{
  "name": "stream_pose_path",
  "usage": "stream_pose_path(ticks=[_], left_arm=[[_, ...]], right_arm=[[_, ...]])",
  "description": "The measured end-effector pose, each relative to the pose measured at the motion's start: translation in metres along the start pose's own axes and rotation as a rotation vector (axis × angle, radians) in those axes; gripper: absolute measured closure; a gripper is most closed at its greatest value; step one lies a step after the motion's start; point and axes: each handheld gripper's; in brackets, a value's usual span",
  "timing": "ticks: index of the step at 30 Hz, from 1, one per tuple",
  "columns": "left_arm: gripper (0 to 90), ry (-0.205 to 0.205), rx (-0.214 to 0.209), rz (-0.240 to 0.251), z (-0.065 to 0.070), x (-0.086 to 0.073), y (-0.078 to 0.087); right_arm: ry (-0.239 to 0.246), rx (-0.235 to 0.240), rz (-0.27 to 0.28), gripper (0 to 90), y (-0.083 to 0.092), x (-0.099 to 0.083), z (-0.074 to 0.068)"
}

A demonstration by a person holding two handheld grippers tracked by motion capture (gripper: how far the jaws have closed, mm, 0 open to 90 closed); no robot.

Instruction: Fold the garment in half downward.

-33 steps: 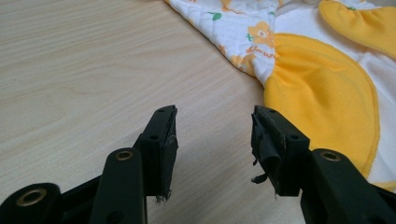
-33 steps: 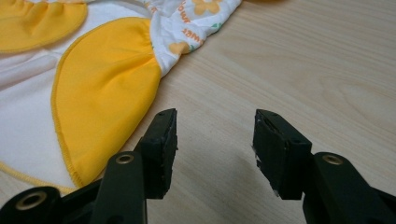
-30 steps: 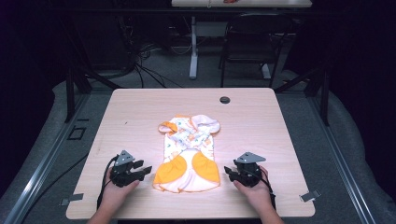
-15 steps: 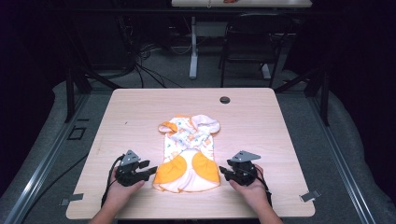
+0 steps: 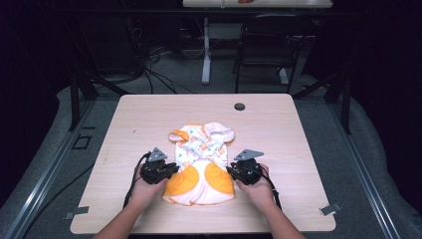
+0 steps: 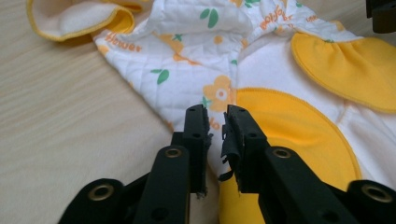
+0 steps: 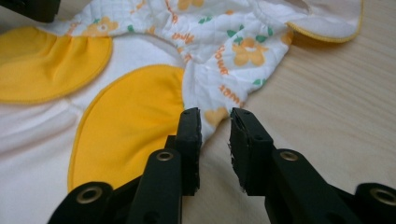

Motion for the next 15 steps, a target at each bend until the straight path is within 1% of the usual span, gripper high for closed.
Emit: stream_pose_path(ticks=[1, 2, 3, 4, 5, 6, 8, 9, 10, 11, 12, 14, 15], left_arm=[[81.4, -0.003, 0.003, 0.003, 0.0, 0.002, -0.002], [83.1, 0.002, 0.001, -0.001, 0.001, 0.004, -0.005], [84.4, -0.004, 0.003, -0.001, 0.001, 0.006, -0.007], [86.2, -0.005, 0.004, -0.002, 0.001, 0.008, -0.009], [87.9, -0.013, 0.004, -0.008, 0.001, 0.01, -0.011], [88.9, -0.016, 0.005, -0.012, 0.002, 0.011, -0.013], [89.7, -0.021, -0.001, -0.021, 0.001, 0.011, -0.019], [89.9, -0.015, 0.001, -0.035, 0.001, 0.009, -0.024], [90.0, -0.015, 0.001, -0.035, 0.001, 0.009, -0.024], [90.0, -0.015, 0.005, -0.038, 0.0, 0.008, -0.027], [90.0, -0.015, 0.005, -0.038, 0.0, 0.008, -0.027], [90.0, -0.005, -0.002, -0.033, 0.0, 0.008, -0.028], [90.0, -0.006, -0.004, -0.035, -0.001, 0.008, -0.028]], right_arm=[[-0.008, 0.001, 0.01, 75.6, -0.002, 0.002, 0.001], [-0.021, 0.007, 0.015, 77.4, -0.004, 0.004, 0.002], [-0.032, 0.015, 0.014, 79.3, -0.006, 0.006, 0.003], [-0.026, 0.017, 0.008, 81.8, -0.007, 0.008, 0.005], [-0.032, 0.007, 0.011, 84.1, -0.009, 0.009, 0.005], [-0.034, 0.007, 0.005, 85.4, -0.011, 0.011, 0.005], [-0.033, 0.018, 0.011, 88.9, -0.015, 0.014, 0.004], [-0.029, 0.03, -0.007, 89.6, -0.018, 0.016, 0.004], [-0.029, 0.03, -0.007, 89.6, -0.018, 0.016, 0.004], [-0.025, 0.037, -0.005, 89.7, -0.023, 0.016, 0.002], [-0.025, 0.037, -0.005, 89.7, -0.023, 0.016, 0.002], [-0.005, 0.035, -0.013, 89.7, -0.027, 0.017, -0.001], [0.001, 0.035, -0.022, 89.6, -0.029, 0.017, -0.002]])
Point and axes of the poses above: each handheld gripper's, and its own axes: y roughly backward along the jaws, x roughly out of its top, z roughly to its right, and after that the axes turned 1 degree about x, right-handed
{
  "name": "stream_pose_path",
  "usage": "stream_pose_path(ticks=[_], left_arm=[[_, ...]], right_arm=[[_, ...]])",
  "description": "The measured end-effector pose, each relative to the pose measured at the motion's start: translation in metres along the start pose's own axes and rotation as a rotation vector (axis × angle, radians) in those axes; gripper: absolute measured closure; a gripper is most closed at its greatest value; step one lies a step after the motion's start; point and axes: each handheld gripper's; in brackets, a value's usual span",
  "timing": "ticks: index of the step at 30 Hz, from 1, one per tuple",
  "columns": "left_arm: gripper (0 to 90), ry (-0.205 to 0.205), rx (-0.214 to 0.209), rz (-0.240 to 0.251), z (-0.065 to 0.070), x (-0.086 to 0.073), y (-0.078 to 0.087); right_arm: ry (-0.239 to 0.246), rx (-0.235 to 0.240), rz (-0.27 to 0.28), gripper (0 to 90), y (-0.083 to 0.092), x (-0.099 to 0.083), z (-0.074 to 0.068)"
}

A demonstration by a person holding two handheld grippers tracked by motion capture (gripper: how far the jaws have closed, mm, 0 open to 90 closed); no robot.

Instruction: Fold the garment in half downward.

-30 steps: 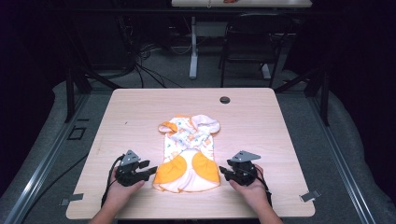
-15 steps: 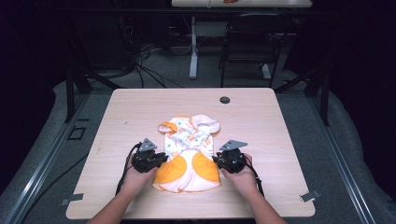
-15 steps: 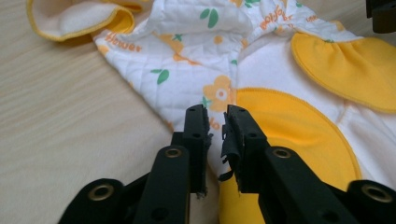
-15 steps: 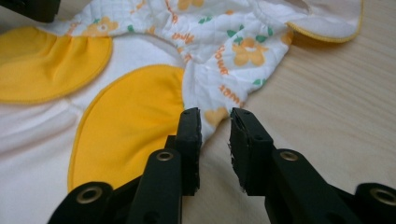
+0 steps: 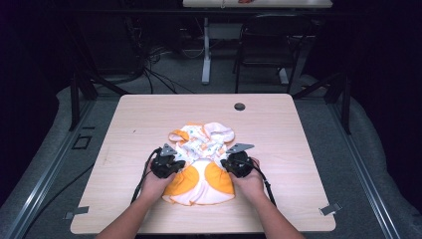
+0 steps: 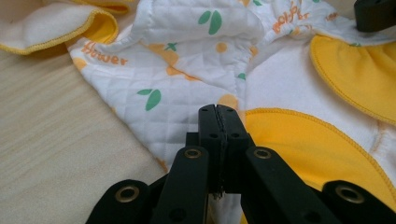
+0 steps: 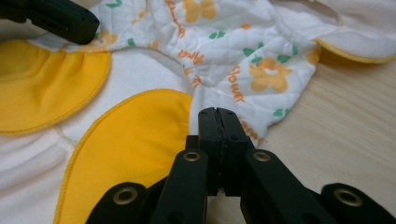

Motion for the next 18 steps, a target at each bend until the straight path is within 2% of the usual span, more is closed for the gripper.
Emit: stream_pose_path(ticks=[2, 5, 6, 9, 12, 18], left_arm=[[90.0, 0.004, -0.005, -0.002, 0.0, 0.0, 0.0], [90.0, 0.006, -0.008, -0.002, -0.001, -0.001, 0.001], [90.0, -0.011, -0.006, -0.005, 0.0, -0.001, 0.001], [90.0, -0.024, -0.003, -0.007, 0.002, -0.002, 0.002], [90.0, -0.05, -0.013, -0.022, 0.004, -0.004, 0.006], [90.0, -0.066, -0.015, -0.022, 0.009, -0.009, 0.011]], right_arm=[[0.021, 0.001, -0.04, 89.8, -0.006, -0.001, -0.001], [0.029, -0.001, -0.042, 89.9, -0.007, -0.003, -0.001], [0.021, 0.001, -0.038, 89.9, -0.007, -0.003, -0.001], [0.032, 0.005, -0.047, 89.8, -0.005, -0.004, -0.003], [0.064, 0.019, -0.052, 89.8, -0.003, -0.007, -0.007], [0.106, 0.027, -0.067, 89.8, 0.001, -0.009, -0.014]])
Point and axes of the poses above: each handheld gripper's, and its own axes: y roughly backward along the jaws, x roughly out of its top, z roughly to its right, and after that the axes turned 1 degree about x, right-handed
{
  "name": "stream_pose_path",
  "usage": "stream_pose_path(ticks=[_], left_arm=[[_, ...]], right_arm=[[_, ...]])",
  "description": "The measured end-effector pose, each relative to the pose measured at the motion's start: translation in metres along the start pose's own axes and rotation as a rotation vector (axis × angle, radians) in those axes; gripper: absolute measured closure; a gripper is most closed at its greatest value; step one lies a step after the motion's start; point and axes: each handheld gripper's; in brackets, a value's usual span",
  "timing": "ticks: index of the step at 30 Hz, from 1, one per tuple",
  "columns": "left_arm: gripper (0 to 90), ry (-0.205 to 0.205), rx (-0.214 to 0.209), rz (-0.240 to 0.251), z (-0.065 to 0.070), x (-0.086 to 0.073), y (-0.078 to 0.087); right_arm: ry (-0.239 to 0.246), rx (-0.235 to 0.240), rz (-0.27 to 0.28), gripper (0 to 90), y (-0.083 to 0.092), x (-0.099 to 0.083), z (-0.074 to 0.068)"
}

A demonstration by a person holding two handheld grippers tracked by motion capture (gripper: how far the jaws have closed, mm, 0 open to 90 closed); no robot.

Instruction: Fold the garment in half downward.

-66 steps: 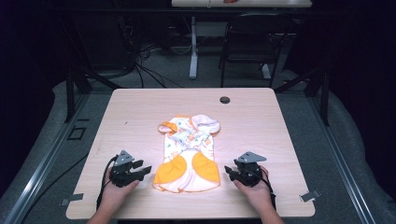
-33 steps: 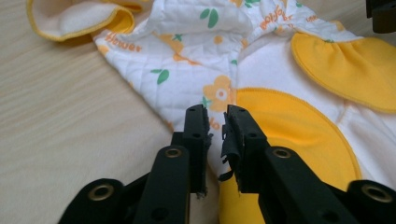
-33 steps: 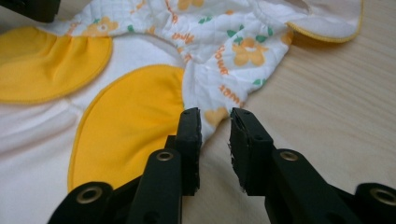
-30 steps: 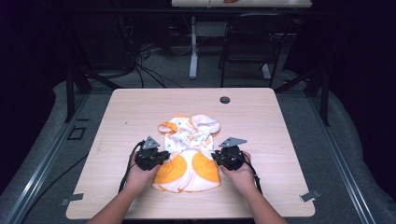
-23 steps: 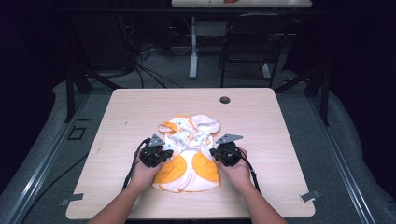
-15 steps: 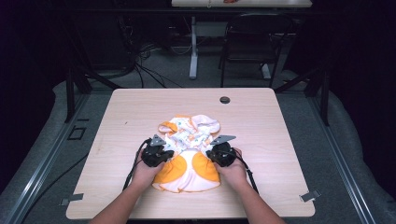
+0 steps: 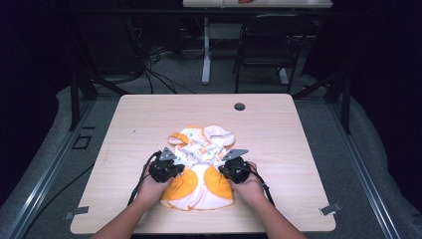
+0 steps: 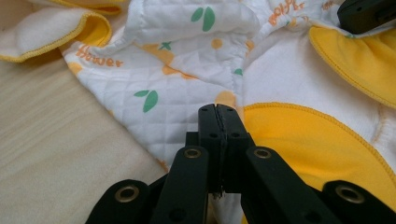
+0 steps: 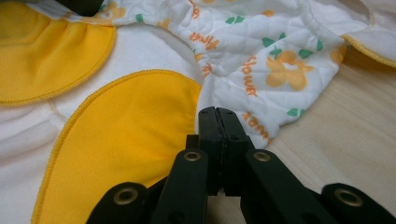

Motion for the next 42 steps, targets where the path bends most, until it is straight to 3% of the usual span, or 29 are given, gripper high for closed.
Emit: stream_pose_path(ticks=[10, 20, 28, 34, 42], left_arm=[[90.0, -0.013, -0.038, -0.009, 0.008, -0.012, 0.013], [90.0, -0.007, -0.067, -0.009, 0.014, -0.022, 0.022], [90.0, -0.013, -0.088, -0.007, 0.018, -0.028, 0.027], [90.0, 0.022, -0.115, 0.004, 0.018, -0.032, 0.029], [88.5, 0.028, -0.128, -0.014, 0.018, -0.028, 0.029]], right_arm=[[0.033, 0.054, -0.01, 89.8, 0.009, -0.009, -0.014], [0.07, 0.078, -0.025, 89.8, 0.017, -0.016, -0.021], [0.057, 0.099, -0.02, 89.8, 0.021, -0.021, -0.025], [0.066, 0.112, -0.026, 89.8, 0.024, -0.024, -0.028], [0.063, 0.124, -0.048, 87.4, 0.024, -0.019, -0.027]])
Point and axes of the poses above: each handheld gripper's, and its own axes: y roughly backward along the jaws, x roughly out of its top, z roughly to its right, and after that the axes turned 1 degree about x, right-handed
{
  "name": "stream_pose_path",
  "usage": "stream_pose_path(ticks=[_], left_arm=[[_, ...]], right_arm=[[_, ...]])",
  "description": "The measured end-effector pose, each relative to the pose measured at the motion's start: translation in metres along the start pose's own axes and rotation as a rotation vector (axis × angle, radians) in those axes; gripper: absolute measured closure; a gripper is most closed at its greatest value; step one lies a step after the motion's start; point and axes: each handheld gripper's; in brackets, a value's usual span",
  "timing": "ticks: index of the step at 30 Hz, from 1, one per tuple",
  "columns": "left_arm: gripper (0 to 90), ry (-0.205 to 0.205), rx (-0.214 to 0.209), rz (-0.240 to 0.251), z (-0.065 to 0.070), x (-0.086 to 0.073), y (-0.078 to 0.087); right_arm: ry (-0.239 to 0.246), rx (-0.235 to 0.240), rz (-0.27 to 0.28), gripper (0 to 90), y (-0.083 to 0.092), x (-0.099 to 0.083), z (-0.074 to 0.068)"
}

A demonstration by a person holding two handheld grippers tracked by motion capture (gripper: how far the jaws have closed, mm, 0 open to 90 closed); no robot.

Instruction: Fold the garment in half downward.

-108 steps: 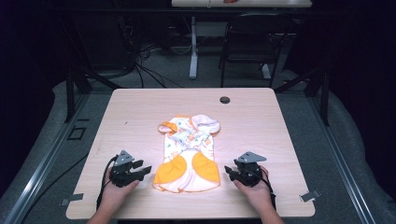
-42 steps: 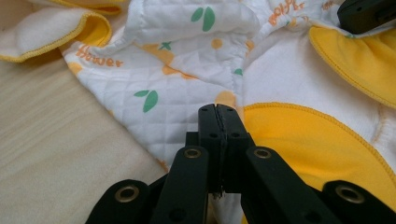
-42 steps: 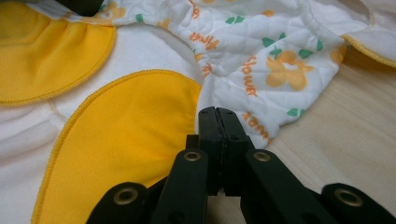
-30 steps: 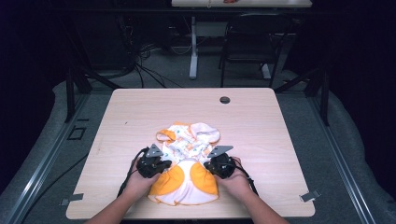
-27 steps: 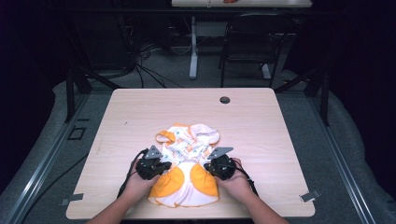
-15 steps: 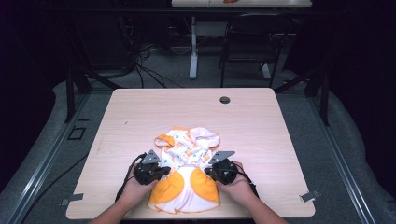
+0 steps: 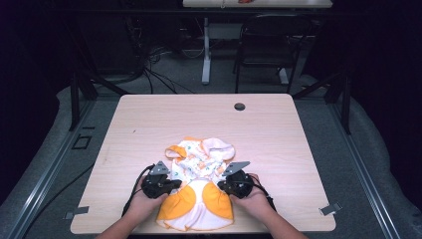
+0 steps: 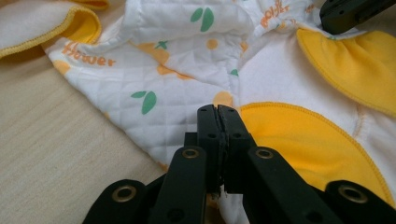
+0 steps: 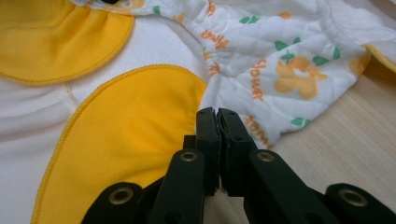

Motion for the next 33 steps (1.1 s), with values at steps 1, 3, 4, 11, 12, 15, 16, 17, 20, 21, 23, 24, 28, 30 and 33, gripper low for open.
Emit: stream_pose_path(ticks=[1, 3, 4, 11, 12, 15, 16, 17, 20, 21, 23, 24, 28, 30, 33], left_arm=[[88.1, 0.004, -0.006, 0.002, -0.001, 0.002, 0.001], [87.8, 0.001, 0.001, 0.006, -0.004, 0.007, 0.002], [87.6, 0.004, 0.004, 0.01, -0.004, 0.009, 0.003], [81.6, -0.026, 0.062, 0.02, -0.019, 0.036, 0.009], [79.7, -0.021, 0.067, 0.019, -0.021, 0.04, 0.009], [75.8, -0.015, 0.069, 0.016, -0.028, 0.05, 0.009], [75.1, -0.019, 0.078, 0.014, -0.03, 0.054, 0.008], [74.6, -0.023, 0.084, 0.014, -0.031, 0.056, 0.007], [73.0, -0.029, 0.094, 0.002, -0.036, 0.065, 0.005], [73.0, -0.029, 0.101, 0.004, -0.038, 0.068, 0.004], [73.6, -0.028, 0.104, -0.006, -0.041, 0.073, 0.001], [73.6, -0.026, 0.102, -0.006, -0.042, 0.076, 0.0], [74.3, -0.005, 0.089, 0.004, -0.049, 0.085, -0.005], [75.1, -0.015, 0.075, 0.002, -0.053, 0.09, -0.007], [75.4, 0.004, 0.066, 0.01, -0.058, 0.096, -0.01]], right_arm=[[-0.003, 0.006, 0.002, 87.4, 0.0, 0.001, 0.001], [0.0, 0.002, -0.003, 86.8, 0.002, 0.005, 0.003], [-0.003, -0.001, 0.006, 86.5, 0.003, 0.008, 0.004], [0.001, -0.021, 0.011, 81.5, 0.009, 0.028, 0.018], [-0.002, -0.028, 0.01, 80.0, 0.01, 0.032, 0.021], [-0.006, -0.04, 0.008, 77.5, 0.01, 0.041, 0.028], [-0.012, -0.041, 0.011, 77.2, 0.009, 0.044, 0.03], [-0.014, -0.044, 0.006, 77.0, 0.009, 0.047, 0.033], [-0.03, -0.054, 0.006, 74.7, 0.006, 0.054, 0.041], [-0.032, -0.059, 0.004, 73.8, 0.005, 0.056, 0.043], [-0.033, -0.07, -0.002, 73.0, 0.004, 0.06, 0.047], [-0.028, -0.066, 0.001, 73.0, 0.003, 0.063, 0.05], [-0.019, -0.067, -0.014, 73.1, 0.0, 0.072, 0.058], [-0.021, -0.072, -0.018, 73.1, -0.003, 0.075, 0.061], [-0.032, -0.068, -0.016, 73.1, -0.006, 0.082, 0.066]])
Point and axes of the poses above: each handheld gripper's, and its own axes: y roughly backward along the jaws, x roughly out of its top, z roughly to its right, and after that the axes turned 1 degree about x, right-handed
